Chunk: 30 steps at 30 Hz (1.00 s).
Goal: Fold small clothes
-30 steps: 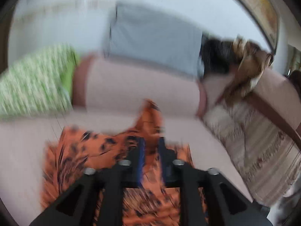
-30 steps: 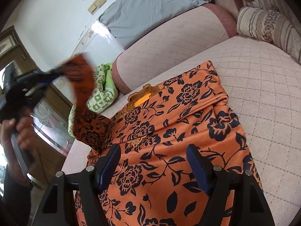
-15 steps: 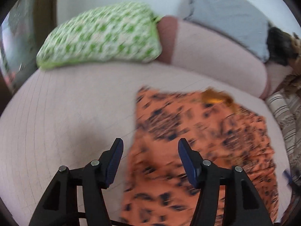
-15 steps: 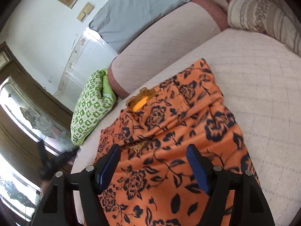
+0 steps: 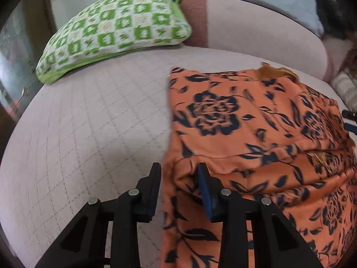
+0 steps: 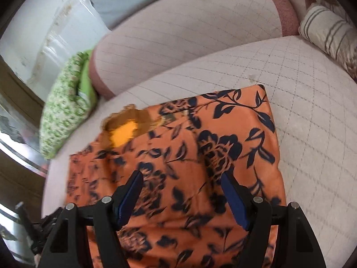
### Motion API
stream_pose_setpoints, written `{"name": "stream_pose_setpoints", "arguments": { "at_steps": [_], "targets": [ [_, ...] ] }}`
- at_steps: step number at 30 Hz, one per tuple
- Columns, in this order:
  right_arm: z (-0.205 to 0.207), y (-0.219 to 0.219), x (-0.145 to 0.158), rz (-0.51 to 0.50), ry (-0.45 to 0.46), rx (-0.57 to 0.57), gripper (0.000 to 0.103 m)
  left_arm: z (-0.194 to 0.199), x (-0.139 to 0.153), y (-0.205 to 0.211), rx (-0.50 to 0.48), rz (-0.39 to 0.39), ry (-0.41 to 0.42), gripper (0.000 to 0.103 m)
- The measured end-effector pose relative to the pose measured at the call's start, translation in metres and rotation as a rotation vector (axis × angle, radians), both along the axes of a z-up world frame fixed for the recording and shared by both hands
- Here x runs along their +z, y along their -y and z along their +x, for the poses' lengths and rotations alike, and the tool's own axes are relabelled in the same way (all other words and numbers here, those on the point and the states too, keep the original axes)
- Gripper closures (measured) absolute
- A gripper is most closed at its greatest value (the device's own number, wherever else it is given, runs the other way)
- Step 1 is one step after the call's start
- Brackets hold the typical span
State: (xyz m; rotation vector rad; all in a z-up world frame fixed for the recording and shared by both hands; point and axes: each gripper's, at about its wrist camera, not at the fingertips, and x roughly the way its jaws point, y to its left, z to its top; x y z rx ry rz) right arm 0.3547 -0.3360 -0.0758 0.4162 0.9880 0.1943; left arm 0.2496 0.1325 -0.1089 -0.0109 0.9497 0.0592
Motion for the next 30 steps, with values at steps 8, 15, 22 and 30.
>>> {"name": "stream_pose_setpoints", "arguments": {
  "at_steps": [8, 15, 22, 30],
  "targets": [
    [0.043, -0.033, -0.022, -0.168, -0.086, 0.061, 0.081, 0.000, -0.005, -0.006, 0.040, -0.078, 0.011, 0.084],
    [0.007, -0.070, 0.059, -0.406, 0.187, 0.057, 0.093, -0.001, -0.006, -0.022, 0.123, -0.196, 0.029, 0.089],
    [0.002, -0.030, -0.024, -0.337, -0.055, -0.025, 0.072, -0.005, -0.007, -0.023, 0.126, -0.223, 0.025, 0.088],
    [-0.015, -0.027, 0.038, -0.266, 0.124, -0.032, 0.035, -0.024, 0.030, -0.007, 0.103, -0.104, 0.211, 0.088]
  ]
}}
